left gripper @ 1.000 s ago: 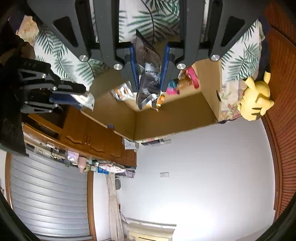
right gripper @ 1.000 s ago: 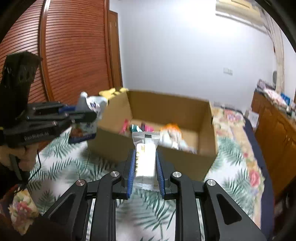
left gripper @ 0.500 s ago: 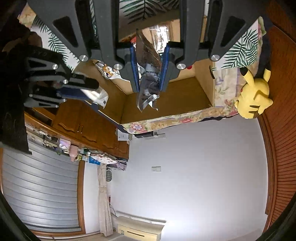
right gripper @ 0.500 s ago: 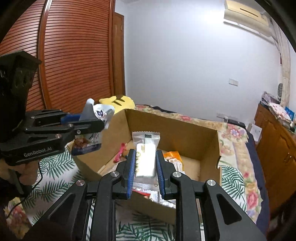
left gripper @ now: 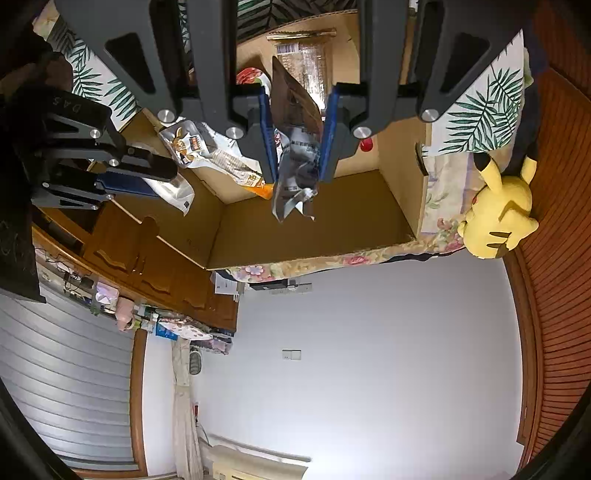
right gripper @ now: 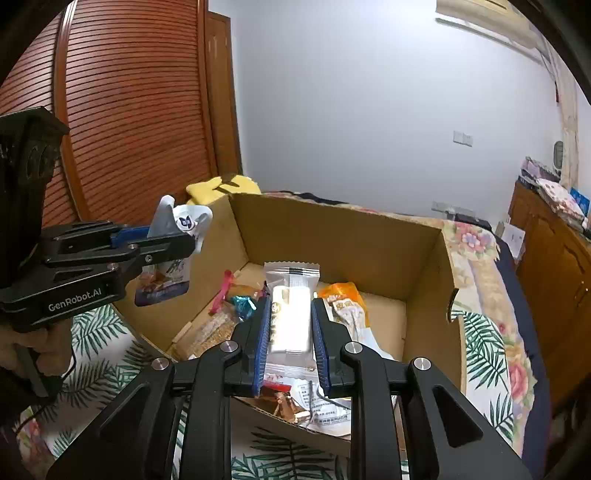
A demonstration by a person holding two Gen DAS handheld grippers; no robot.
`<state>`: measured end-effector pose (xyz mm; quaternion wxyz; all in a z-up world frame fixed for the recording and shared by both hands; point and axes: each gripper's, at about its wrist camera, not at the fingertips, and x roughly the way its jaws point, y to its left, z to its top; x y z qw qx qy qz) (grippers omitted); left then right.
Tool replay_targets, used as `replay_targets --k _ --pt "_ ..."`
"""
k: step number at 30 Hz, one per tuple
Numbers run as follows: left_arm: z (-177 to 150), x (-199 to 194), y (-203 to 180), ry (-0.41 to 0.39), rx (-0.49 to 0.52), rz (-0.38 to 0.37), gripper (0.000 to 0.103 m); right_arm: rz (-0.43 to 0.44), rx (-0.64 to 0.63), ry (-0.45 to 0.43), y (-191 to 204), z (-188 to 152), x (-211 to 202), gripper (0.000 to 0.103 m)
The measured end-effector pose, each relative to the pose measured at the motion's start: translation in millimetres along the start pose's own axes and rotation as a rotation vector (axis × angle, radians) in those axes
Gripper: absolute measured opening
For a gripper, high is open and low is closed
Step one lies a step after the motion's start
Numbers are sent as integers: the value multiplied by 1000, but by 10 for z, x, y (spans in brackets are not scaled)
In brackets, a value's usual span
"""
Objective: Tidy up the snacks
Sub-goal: 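Open both tools to drop the packs into the box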
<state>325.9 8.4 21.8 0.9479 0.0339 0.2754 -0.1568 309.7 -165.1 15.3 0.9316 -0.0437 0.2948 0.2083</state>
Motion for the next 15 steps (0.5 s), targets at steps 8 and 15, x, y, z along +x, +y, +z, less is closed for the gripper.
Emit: replay_targets --k 8,15 --pt "4 -11 -65 4 4 47 37 -6 3 16 51 16 53 28" --pt "-26 -199 -116 5 -2 52 40 -14 13 4 100 -6 -111 30"
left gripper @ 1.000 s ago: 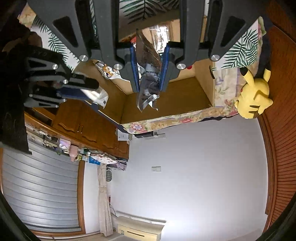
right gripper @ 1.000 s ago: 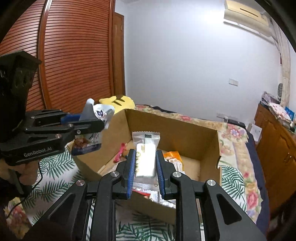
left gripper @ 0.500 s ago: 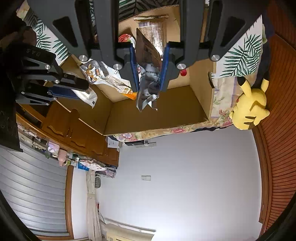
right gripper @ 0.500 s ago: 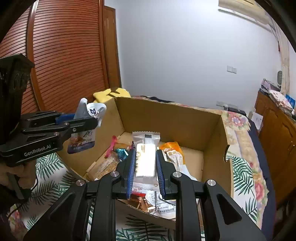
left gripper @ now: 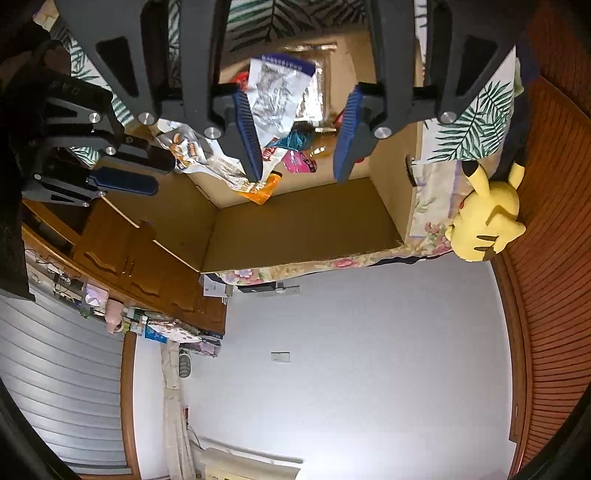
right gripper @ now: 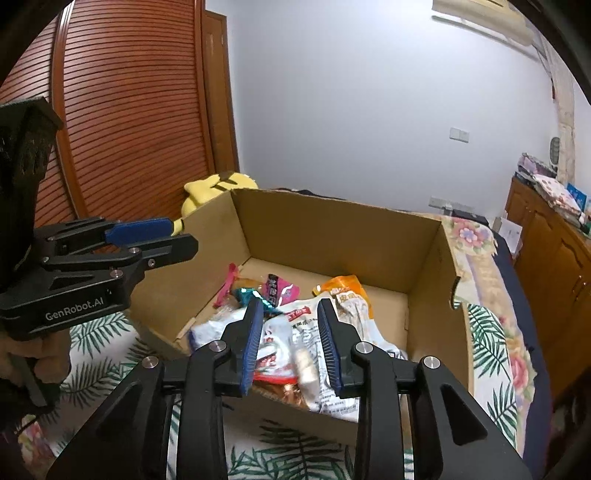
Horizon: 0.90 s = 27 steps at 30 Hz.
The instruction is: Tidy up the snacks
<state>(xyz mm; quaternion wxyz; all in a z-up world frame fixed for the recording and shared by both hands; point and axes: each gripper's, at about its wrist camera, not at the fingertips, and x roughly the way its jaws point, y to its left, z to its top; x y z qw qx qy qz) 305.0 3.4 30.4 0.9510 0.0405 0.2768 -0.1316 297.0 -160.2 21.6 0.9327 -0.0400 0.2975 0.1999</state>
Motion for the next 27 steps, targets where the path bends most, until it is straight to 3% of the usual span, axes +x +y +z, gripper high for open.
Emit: replay_targets --k 17,27 --pt "-489 -1296 -333 -77 25 80 49 -56 53 -71 418 -501 -1122 37" --pt "-820 -1729 -508 -92 16 105 53 -93 68 -119 617 -757 -1643 61"
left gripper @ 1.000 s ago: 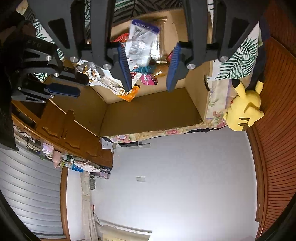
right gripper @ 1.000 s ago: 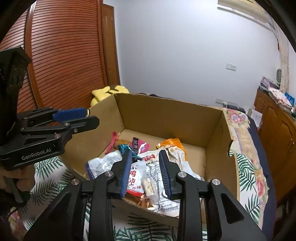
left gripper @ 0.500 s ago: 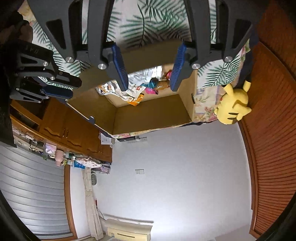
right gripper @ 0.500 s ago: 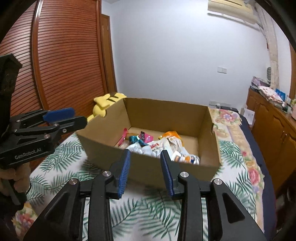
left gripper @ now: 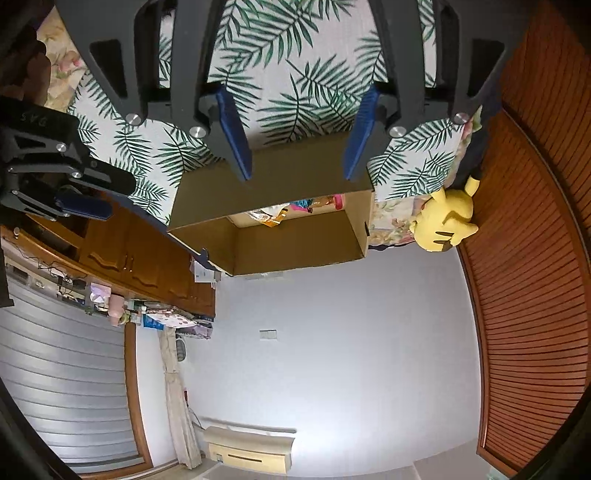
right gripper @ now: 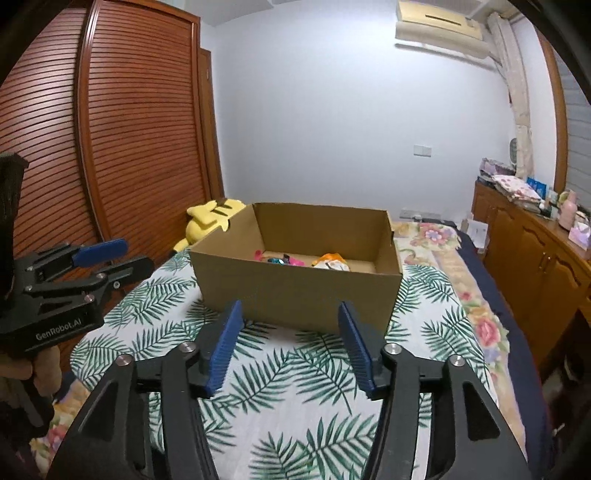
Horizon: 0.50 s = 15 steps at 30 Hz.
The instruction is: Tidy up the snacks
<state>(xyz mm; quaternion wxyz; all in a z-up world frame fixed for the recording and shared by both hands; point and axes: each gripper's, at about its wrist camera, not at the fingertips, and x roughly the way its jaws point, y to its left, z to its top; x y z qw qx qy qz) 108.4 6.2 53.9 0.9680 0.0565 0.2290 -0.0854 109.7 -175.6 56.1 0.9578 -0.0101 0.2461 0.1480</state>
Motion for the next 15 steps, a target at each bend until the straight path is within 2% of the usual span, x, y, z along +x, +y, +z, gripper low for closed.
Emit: replay_targets --k 2,4,6,7,11,13,15 --pt "-17 -63 -24 -2 -8 -5 56 -9 4 -9 15 -34 -76 69" --pt "-55 -161 -35 -15 -22 -11 70 -17 10 -17 25 -55 -145 77" --pt "-82 -250 -50 -29 -30 -22 80 -21 11 -25 48 -83 -221 84" --pt "-92 -287 -57 -31 -31 -23 81 -22 10 -33 55 -103 -262 89" --pt "-125 -400 -79 -39 -34 -3 83 -32 11 -48 88 -124 -353 94" --pt "-143 -456 -83 -49 -37 17 83 -39 15 -54 95 -136 -382 103" --pt "-162 -510 -88 -63 -39 23 83 -50 14 -62 118 -154 -411 103"
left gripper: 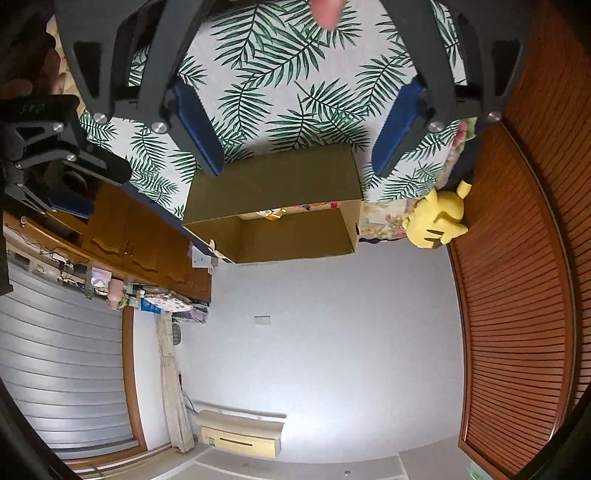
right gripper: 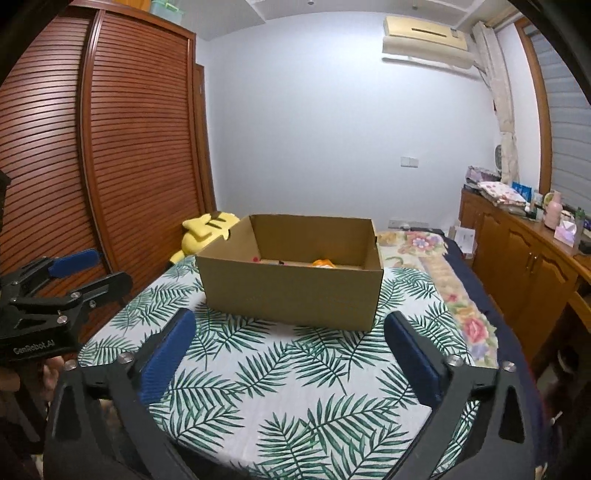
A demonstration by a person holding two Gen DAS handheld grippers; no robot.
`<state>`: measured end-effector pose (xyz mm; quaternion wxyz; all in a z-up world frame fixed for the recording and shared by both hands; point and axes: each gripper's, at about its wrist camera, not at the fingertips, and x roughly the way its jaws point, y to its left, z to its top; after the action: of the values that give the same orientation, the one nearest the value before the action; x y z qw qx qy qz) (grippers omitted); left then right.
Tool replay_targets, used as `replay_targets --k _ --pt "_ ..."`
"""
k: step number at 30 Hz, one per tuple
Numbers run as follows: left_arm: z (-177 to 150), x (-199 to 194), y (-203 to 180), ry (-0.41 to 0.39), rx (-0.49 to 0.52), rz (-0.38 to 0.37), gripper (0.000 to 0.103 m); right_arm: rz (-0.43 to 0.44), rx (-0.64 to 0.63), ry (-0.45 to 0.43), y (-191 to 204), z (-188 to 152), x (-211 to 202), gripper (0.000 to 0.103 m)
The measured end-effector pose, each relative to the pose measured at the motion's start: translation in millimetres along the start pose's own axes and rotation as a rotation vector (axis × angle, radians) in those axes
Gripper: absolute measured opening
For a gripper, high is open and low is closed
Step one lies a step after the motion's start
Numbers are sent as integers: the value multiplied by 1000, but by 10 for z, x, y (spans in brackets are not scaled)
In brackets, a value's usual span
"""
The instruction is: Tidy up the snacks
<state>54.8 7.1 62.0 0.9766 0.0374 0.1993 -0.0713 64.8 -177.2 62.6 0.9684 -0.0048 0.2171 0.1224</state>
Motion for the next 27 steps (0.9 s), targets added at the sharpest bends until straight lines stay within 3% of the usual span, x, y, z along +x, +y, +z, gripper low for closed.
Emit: replay_targets --k 10,19,27 --pt "-144 -55 14 -7 -24 90 83 -40 -2 12 43 -147 -55 103" --pt "-300 -45 85 5 -84 75 83 -61 4 0 64 -237 -160 103" --pt "-427 -68 47 12 -65 85 83 -96 24 -9 18 -330 -231 103"
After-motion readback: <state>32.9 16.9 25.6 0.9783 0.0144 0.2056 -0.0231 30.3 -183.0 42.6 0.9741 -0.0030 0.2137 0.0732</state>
